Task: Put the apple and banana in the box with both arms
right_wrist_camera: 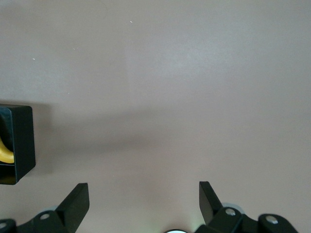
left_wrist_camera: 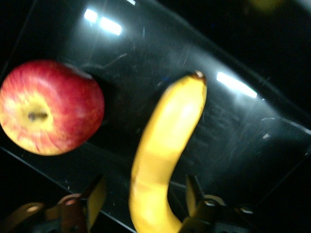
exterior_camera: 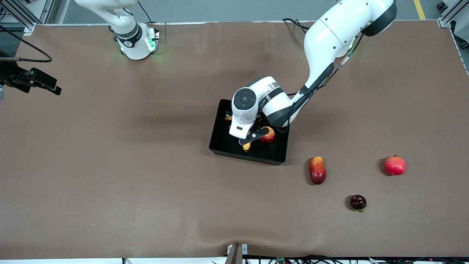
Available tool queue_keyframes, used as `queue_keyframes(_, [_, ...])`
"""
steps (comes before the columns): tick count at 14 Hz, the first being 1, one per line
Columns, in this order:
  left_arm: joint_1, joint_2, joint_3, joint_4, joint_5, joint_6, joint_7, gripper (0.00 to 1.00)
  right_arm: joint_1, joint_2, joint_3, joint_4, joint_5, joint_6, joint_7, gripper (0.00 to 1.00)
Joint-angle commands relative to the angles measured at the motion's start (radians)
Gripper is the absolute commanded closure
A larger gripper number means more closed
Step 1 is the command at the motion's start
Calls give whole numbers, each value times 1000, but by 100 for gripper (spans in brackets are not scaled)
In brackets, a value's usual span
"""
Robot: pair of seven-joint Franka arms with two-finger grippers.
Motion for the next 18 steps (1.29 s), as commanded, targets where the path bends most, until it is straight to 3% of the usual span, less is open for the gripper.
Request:
queue_keyframes(1, [32, -73, 17, 24, 31, -33, 1, 0, 1, -4, 1, 7, 11, -7, 1, 0])
queue_keyframes(4, [150, -239, 12, 26, -2, -194, 221, 0, 1, -4, 1, 7, 11, -9, 1, 0])
queue_keyframes(8, [357, -422, 14, 31, -183, -310, 541, 0, 13, -2, 1, 7, 11, -7, 1, 0])
queue_keyframes(10, [463, -486, 12, 31, -203, -395, 711, 0, 13, -2, 1, 7, 9, -7, 1, 0])
queue_keyframes(18, [770, -620, 18, 29, -237, -582, 958, 0, 13, -2, 1, 7, 9, -7, 1, 0])
